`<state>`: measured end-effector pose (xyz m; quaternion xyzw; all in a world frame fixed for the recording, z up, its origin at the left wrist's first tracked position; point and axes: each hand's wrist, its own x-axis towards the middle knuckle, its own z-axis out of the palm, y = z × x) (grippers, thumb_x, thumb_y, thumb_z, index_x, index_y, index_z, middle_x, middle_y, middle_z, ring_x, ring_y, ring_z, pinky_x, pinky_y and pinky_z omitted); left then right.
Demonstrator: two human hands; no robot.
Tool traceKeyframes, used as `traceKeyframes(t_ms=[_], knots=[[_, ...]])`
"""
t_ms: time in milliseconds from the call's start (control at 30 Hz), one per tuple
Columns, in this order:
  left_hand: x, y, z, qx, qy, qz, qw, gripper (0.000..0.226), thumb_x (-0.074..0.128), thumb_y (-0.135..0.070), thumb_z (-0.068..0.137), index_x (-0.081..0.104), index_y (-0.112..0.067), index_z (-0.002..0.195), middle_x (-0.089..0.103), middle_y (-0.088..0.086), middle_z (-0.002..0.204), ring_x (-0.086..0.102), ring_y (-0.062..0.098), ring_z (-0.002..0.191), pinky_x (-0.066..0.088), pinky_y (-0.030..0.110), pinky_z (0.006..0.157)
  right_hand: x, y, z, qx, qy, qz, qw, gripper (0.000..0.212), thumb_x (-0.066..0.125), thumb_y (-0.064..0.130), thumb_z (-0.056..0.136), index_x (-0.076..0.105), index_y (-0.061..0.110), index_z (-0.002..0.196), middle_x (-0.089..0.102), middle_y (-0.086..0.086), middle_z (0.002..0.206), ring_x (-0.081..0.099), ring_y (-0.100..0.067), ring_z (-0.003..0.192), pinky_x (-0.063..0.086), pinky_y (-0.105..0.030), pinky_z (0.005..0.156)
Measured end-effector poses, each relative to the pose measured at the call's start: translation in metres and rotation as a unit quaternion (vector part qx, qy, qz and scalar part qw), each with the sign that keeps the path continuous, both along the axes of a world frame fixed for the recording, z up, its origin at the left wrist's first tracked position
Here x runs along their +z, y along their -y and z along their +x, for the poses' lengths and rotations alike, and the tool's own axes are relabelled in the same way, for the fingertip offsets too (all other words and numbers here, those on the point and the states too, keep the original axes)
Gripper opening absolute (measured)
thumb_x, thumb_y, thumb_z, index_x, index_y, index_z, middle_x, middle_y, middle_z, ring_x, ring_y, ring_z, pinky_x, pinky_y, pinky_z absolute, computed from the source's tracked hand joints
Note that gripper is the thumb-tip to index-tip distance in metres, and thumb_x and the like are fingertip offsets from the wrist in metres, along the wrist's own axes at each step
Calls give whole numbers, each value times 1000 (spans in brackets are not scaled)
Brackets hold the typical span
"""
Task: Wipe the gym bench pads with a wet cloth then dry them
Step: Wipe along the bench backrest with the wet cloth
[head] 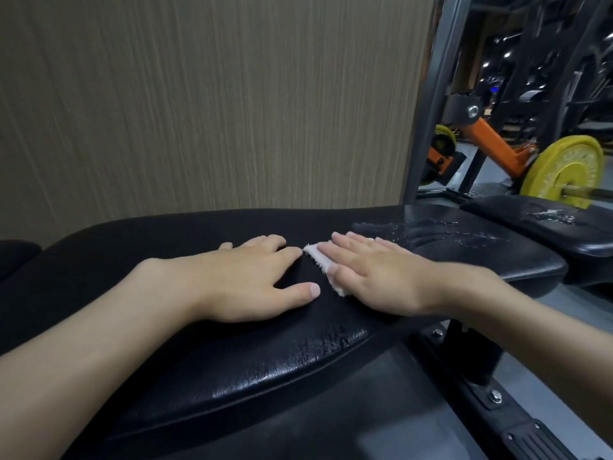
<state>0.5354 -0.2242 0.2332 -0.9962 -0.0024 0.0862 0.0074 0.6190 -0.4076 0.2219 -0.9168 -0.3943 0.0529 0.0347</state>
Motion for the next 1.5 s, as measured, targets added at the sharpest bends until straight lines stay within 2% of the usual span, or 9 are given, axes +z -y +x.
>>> traceKeyframes(t_ms=[267,400,767,900,1000,1067,1233,1367,1500], knots=[[4,15,15,-2,-33,12,999,83,16,-79,82,2,-41,155,2,-12,163,1,9,150,11,48,121,-11,-52,134,-66,-9,16,998,61,11,59,97,18,39,155,19,1,163,9,-19,152,6,-49,120],[-4,32,20,-2,-31,14,999,85,12,-78,81,-4,-39,155,-6,-10,164,-10,12,151,3,51,122,-13,-60,171,-94,-21,9,995,66,8,62,95,14,36,156,13,4,165,6,-19,152,3,-51,120],[-6,45,19,34,17,9,999,97,2,-82,72,4,-31,155,-1,-9,165,-7,11,151,7,48,122,-15,18,71,44,21,32,998,55,7,48,99,14,35,153,11,-3,165,3,-22,152,3,-47,121],[3,54,20,37,-1,36,999,94,0,-77,74,8,-27,154,1,-5,165,-4,14,152,11,49,121,-19,59,31,87,67,30,993,79,-13,50,83,11,27,155,10,-4,165,4,-23,152,5,-47,121],[5,60,25,42,-2,30,999,93,2,-74,75,12,-26,154,3,-4,165,-3,12,151,12,49,121,-24,78,21,101,87,53,990,74,-1,49,91,25,21,154,24,-10,162,18,-29,150,14,-49,120],[0,62,26,50,14,12,999,89,5,-72,77,14,-28,154,4,-6,164,-3,10,151,10,50,121,-24,82,20,101,79,64,990,72,3,49,93,28,20,154,26,-10,162,20,-29,150,15,-50,120],[-7,59,30,54,37,-7,998,91,0,-75,74,12,-31,154,1,-9,164,-7,11,151,7,52,121,-15,65,43,81,51,17,995,85,-16,54,79,5,28,157,1,-2,166,-2,-20,152,1,-45,122],[-9,59,40,46,7,7,999,91,-3,-78,74,-2,-37,155,-11,-5,165,-13,17,151,5,59,119,-14,30,96,27,12,-3,1000,61,6,51,99,6,32,157,1,0,166,-3,-18,152,0,-47,122],[-10,61,48,44,-3,24,999,84,2,-77,79,-6,-41,154,-13,-2,165,-13,22,151,6,63,117,-11,-1,148,-18,-13,-15,1000,58,13,47,101,8,31,157,1,-2,167,-5,-20,152,-1,-48,121]])
